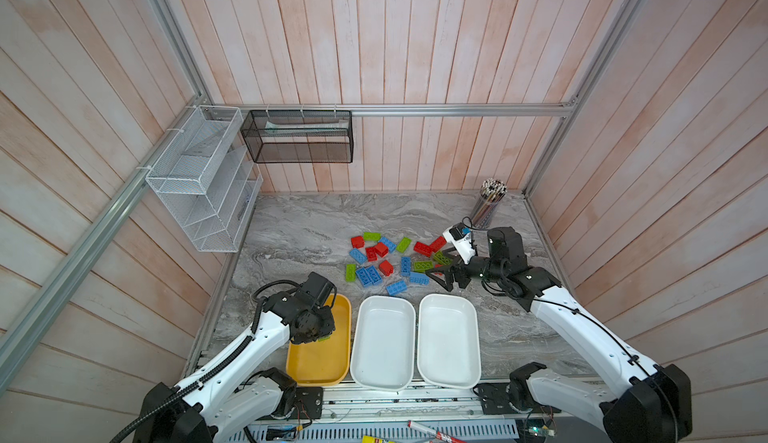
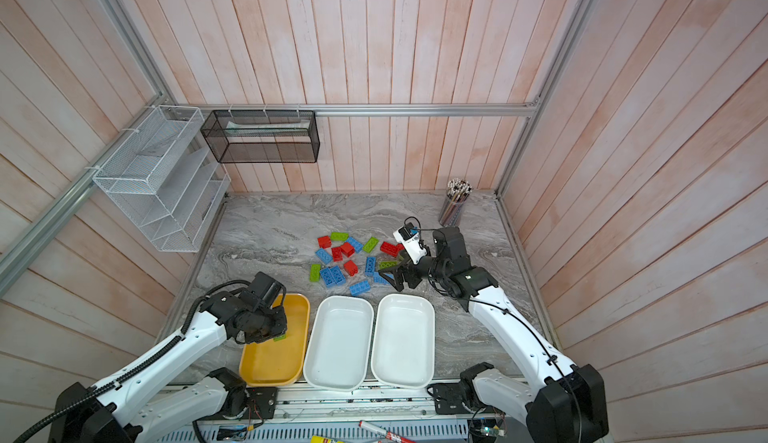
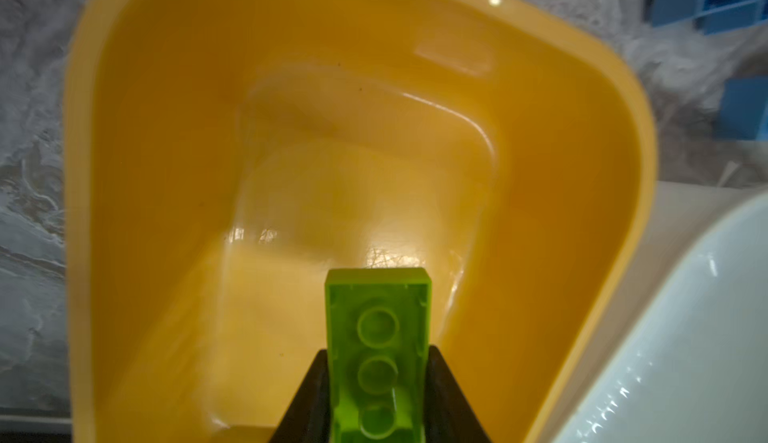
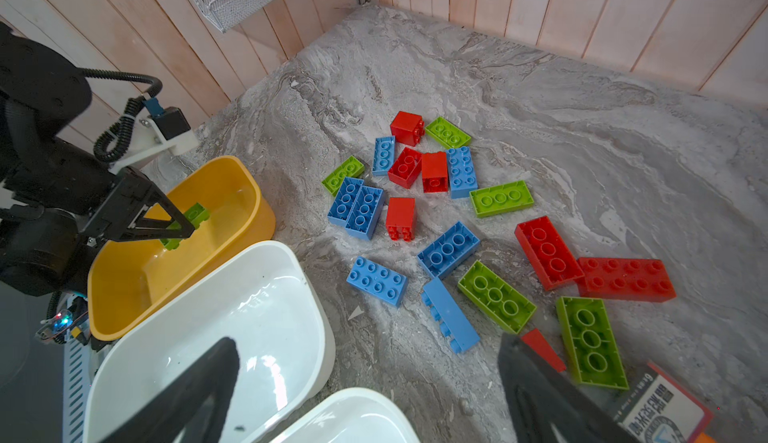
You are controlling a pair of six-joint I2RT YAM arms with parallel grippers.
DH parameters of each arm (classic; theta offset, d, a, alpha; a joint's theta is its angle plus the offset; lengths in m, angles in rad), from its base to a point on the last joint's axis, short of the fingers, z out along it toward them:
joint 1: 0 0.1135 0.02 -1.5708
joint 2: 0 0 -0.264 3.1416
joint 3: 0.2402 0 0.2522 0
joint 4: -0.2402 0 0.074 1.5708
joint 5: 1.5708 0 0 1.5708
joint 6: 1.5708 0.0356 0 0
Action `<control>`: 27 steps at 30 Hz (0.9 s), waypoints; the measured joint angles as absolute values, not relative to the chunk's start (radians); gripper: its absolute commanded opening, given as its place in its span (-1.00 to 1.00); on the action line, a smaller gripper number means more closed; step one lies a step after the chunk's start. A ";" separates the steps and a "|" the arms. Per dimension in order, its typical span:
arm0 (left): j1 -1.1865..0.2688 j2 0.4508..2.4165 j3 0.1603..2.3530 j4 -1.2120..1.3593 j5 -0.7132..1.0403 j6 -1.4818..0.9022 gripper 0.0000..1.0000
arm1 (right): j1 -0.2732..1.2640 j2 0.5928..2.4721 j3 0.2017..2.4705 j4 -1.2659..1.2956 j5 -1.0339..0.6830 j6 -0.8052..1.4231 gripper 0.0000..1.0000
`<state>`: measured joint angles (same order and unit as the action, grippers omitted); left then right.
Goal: Sort the legos into containers by color
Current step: 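Carry the lime-green brick to the yellow tub and release it, then move the left gripper back to the pile and grasp another lime-green brick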
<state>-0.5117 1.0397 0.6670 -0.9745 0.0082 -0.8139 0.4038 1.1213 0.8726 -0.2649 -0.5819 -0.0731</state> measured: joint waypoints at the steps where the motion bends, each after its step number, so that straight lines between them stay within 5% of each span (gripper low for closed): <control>1: -0.512 1.054 0.657 -0.956 0.007 -0.825 -0.38 | 0.403 1.122 0.878 -0.265 -0.582 -0.076 0.96; 9: -0.512 1.138 0.653 -0.874 0.002 -0.854 0.12 | 0.395 1.119 0.881 -0.279 -0.585 -0.083 0.96; 16: -0.512 1.140 0.909 -0.999 -0.024 -0.796 0.40 | 0.368 1.105 0.884 -0.297 -0.591 -0.091 0.96; 27: -0.408 1.500 1.153 -0.865 0.016 -0.510 0.36 | 0.356 1.105 0.886 -0.291 -0.607 -0.090 0.96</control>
